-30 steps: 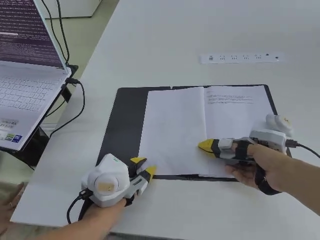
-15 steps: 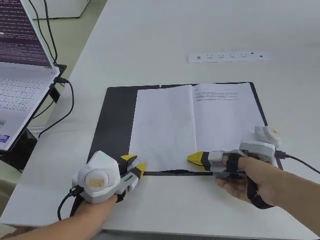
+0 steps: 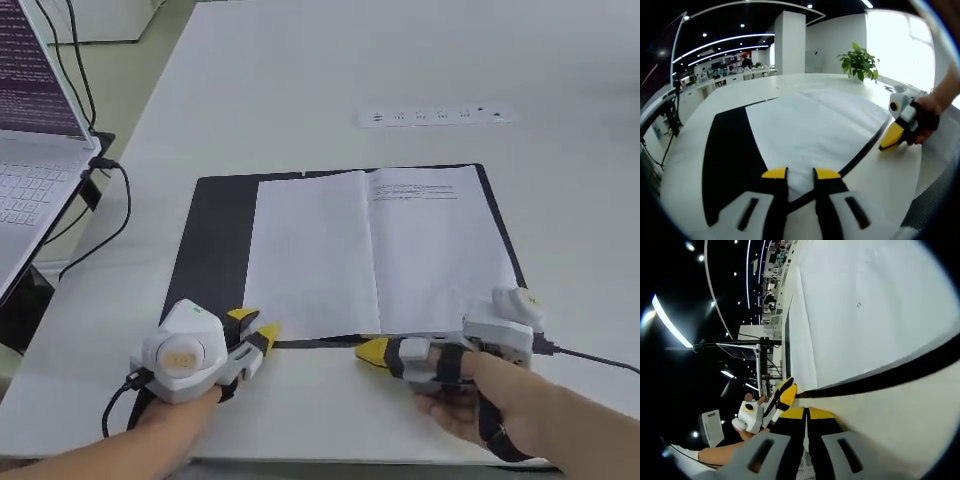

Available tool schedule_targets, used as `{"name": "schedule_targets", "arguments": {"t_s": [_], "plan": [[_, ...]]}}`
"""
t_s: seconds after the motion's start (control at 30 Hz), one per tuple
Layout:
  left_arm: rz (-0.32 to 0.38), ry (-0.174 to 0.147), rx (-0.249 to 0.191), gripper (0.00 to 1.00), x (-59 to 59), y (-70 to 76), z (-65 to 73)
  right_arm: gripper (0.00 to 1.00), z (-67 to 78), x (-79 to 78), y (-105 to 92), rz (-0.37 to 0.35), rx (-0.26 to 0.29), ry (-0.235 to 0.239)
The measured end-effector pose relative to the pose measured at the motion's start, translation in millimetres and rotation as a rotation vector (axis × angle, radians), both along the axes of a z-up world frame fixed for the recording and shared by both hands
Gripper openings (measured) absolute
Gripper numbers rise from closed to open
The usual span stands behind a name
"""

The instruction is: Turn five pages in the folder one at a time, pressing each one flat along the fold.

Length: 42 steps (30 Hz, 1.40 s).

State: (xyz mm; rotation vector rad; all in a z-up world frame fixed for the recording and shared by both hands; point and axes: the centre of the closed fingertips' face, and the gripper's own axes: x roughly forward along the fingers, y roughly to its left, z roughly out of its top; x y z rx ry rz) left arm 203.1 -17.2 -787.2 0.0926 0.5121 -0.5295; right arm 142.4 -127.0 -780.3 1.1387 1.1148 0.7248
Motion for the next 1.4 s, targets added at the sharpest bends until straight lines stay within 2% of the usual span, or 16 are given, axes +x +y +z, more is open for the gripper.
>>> {"name": "schedule_targets", "arguments": {"t_s": [0.17,0.27,0.33,0.43,0.47,0.57,0.63,0.73,0.8,0.87,0.9,1.0,1.13,1.23,1.3,1.4], "plan": [[0.005,0.011,0.0,0.18,0.2,-0.3,0.4,0.0,17.7,-2.2,0.6,-0.015,0.02,-0.029],[-0.006,0.037,0.002,0.23,-0.9,-3.6,1.5,0.0,37.8,-0.1,-3.1,-0.036,0.016,-0.087],[-0.018,0.079,-0.002,0.27,-3.1,-7.5,2.4,0.0,47.0,9.7,-14.3,-0.073,-0.037,-0.162],[0.002,0.194,0.054,0.29,-11.5,-1.5,0.7,0.03,65.8,21.3,-40.6,-0.129,-0.147,-0.279],[0.019,0.215,0.047,0.31,-13.4,-0.2,2.9,0.06,71.8,24.4,-49.0,-0.144,-0.179,-0.323],[0.028,0.172,-0.019,0.38,-14.0,-0.8,23.7,0.17,87.5,29.9,-77.1,-0.188,-0.258,-0.401],[0.034,0.166,-0.048,0.4,-20.9,1.4,36.6,0.21,99.7,29.9,-96.5,-0.218,-0.311,-0.457],[0.048,0.143,-0.073,0.44,-29.8,7.1,54.6,0.3,108.5,24.3,-121.7,-0.252,-0.381,-0.481],[0.091,0.119,-0.125,0.46,-34.1,14.6,67.8,0.38,114.0,22.0,-140.5,-0.299,-0.451,-0.523],[0.113,0.114,-0.142,0.47,-40.8,23.9,76.0,0.42,114.0,13.7,-153.6,-0.284,-0.532,-0.542],[0.139,0.093,-0.161,0.5,-41.9,29.5,82.8,0.45,114.8,10.8,-159.2,-0.259,-0.586,-0.581],[0.172,0.067,-0.203,0.56,-46.5,37.6,96.5,0.55,117.8,4.6,-168.0,-0.22,-0.684,-0.641],[0.186,0.034,-0.219,0.67,-52.9,38.9,110.2,0.61,118.9,-3.4,-169.7,-0.165,-0.755,-0.703],[0.17,0.023,-0.208,0.73,-59.9,32.0,116.8,0.62,112.1,-7.3,-175.0,-0.162,-0.773,-0.708],[0.151,-0.003,-0.187,0.8,-63.8,26.3,121.3,0.66,106.4,-11.7,-178.1,-0.162,-0.802,-0.711],[0.105,-0.012,-0.158,0.81,-72.2,13.8,122.3,0.66,107.3,-13.7,-181.0,-0.151,-0.823,-0.718]]}}
